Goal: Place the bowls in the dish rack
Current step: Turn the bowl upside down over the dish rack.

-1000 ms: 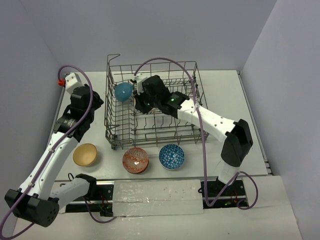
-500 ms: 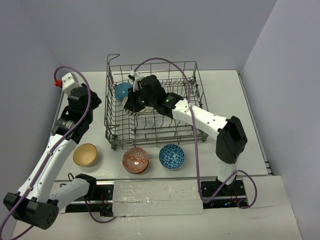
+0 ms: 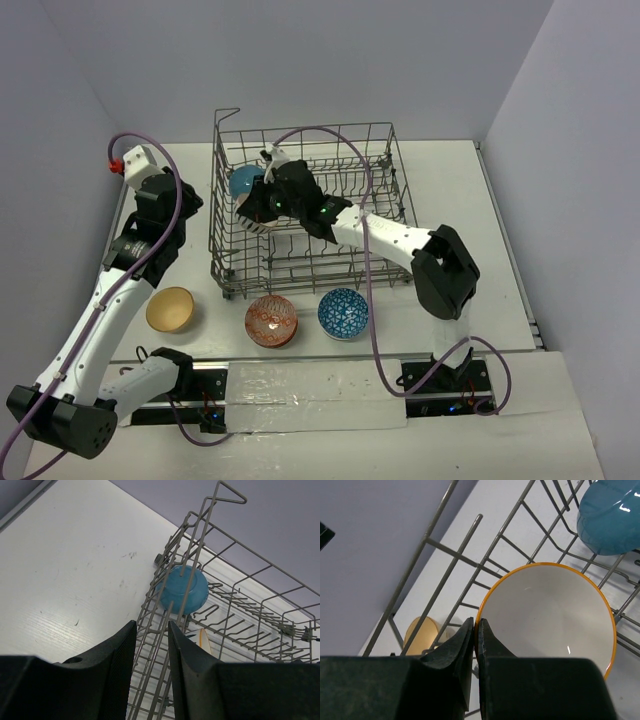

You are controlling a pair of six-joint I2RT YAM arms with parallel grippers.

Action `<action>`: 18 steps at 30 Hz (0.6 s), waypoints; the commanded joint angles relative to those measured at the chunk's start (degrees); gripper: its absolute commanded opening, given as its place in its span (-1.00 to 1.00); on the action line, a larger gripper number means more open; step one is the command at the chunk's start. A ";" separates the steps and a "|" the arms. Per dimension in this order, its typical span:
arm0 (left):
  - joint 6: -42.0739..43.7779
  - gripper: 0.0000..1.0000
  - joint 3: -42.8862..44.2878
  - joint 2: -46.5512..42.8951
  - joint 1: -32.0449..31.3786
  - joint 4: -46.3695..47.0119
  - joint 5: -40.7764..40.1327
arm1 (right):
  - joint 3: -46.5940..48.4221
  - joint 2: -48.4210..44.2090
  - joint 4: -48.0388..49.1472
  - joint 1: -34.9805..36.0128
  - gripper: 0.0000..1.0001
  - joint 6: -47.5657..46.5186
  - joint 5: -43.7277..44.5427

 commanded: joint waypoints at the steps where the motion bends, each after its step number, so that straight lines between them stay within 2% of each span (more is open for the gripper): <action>1: 1.41 -0.26 -0.06 -0.89 -0.09 2.12 -0.15 | -0.81 -0.40 12.10 0.18 -1.00 4.16 2.60; 12: 1.50 -0.25 -0.06 -0.63 -0.09 2.12 0.02 | -3.45 3.46 25.11 0.44 -1.00 12.69 1.29; 18: 1.50 -0.24 -0.06 -0.19 -0.09 2.21 0.46 | -6.70 2.94 30.04 1.93 -1.00 14.80 7.26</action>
